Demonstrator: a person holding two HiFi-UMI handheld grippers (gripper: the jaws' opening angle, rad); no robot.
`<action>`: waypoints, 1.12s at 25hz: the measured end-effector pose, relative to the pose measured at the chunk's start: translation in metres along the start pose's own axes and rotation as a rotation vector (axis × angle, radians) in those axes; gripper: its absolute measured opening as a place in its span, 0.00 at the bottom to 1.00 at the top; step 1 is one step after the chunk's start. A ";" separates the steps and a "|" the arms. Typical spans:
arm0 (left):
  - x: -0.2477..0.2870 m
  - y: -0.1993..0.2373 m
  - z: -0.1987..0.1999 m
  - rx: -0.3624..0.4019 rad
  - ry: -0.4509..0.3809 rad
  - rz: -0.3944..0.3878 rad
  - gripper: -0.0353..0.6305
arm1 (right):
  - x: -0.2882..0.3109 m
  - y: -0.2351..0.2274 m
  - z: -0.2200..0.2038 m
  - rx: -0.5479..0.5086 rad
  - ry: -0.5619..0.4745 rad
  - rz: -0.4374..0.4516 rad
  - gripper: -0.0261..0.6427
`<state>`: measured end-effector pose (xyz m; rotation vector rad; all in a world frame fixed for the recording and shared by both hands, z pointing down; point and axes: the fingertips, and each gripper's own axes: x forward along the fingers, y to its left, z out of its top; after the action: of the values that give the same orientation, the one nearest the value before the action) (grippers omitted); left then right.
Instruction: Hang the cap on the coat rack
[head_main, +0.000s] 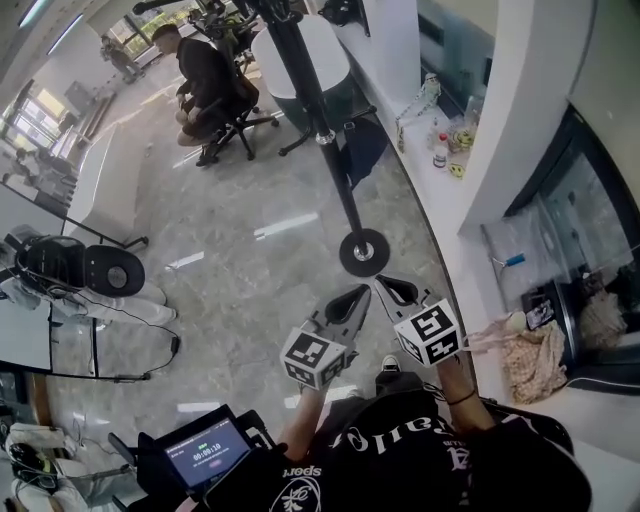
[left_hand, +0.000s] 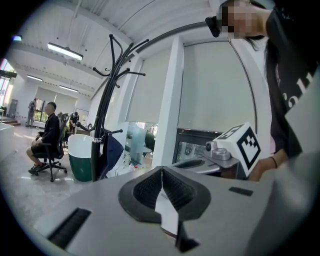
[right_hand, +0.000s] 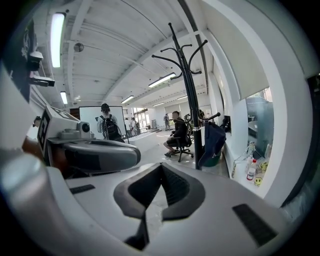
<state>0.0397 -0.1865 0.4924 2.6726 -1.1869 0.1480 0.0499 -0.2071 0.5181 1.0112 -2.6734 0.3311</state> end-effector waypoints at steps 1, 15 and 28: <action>-0.005 -0.001 0.000 -0.006 0.001 0.000 0.06 | -0.001 0.003 0.000 0.002 0.000 -0.006 0.06; -0.137 0.000 -0.011 -0.034 -0.044 0.040 0.06 | -0.018 0.119 -0.012 0.008 0.009 -0.031 0.06; -0.261 -0.015 -0.038 -0.037 -0.047 0.001 0.06 | -0.042 0.224 -0.021 -0.005 -0.012 -0.110 0.06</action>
<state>-0.1241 0.0202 0.4806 2.6579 -1.1926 0.0626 -0.0670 -0.0109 0.4974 1.1566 -2.6145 0.2968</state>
